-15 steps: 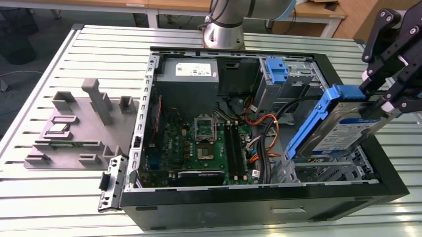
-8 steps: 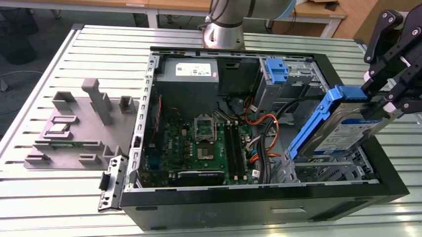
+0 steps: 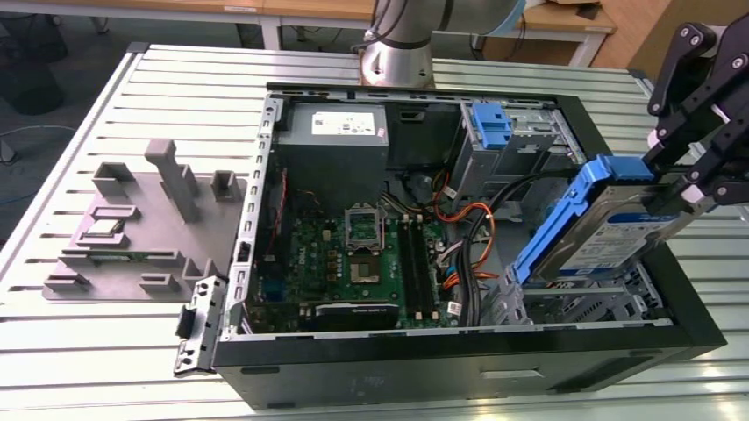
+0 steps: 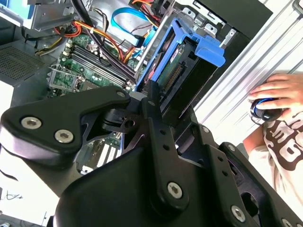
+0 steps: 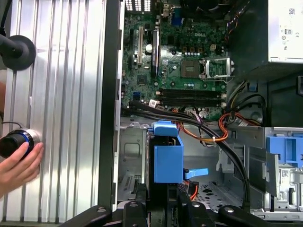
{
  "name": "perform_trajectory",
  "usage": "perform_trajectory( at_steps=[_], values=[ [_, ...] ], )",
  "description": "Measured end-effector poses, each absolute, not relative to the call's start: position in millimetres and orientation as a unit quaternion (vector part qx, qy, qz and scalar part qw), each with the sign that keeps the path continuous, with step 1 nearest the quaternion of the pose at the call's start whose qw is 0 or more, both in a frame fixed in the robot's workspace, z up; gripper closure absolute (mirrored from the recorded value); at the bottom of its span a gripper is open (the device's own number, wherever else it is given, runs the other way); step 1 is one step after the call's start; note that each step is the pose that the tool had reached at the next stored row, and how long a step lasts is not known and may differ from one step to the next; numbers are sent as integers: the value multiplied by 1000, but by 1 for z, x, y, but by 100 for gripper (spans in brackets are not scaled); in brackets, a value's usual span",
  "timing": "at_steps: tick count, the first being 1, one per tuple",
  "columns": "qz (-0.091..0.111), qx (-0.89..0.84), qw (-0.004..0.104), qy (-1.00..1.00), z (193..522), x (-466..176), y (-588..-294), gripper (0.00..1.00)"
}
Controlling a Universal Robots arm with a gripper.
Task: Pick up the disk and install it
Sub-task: 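Insert the disk into the insertion slot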
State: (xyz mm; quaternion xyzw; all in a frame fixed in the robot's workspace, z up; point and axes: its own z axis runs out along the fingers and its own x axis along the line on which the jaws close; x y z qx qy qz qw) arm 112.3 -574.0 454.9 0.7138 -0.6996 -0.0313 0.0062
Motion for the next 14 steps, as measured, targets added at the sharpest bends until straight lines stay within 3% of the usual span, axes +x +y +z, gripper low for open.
perform_trajectory(
  at_steps=[14],
  values=[
    [-31,714,6,-700,452,116,-574,65]
  ],
)
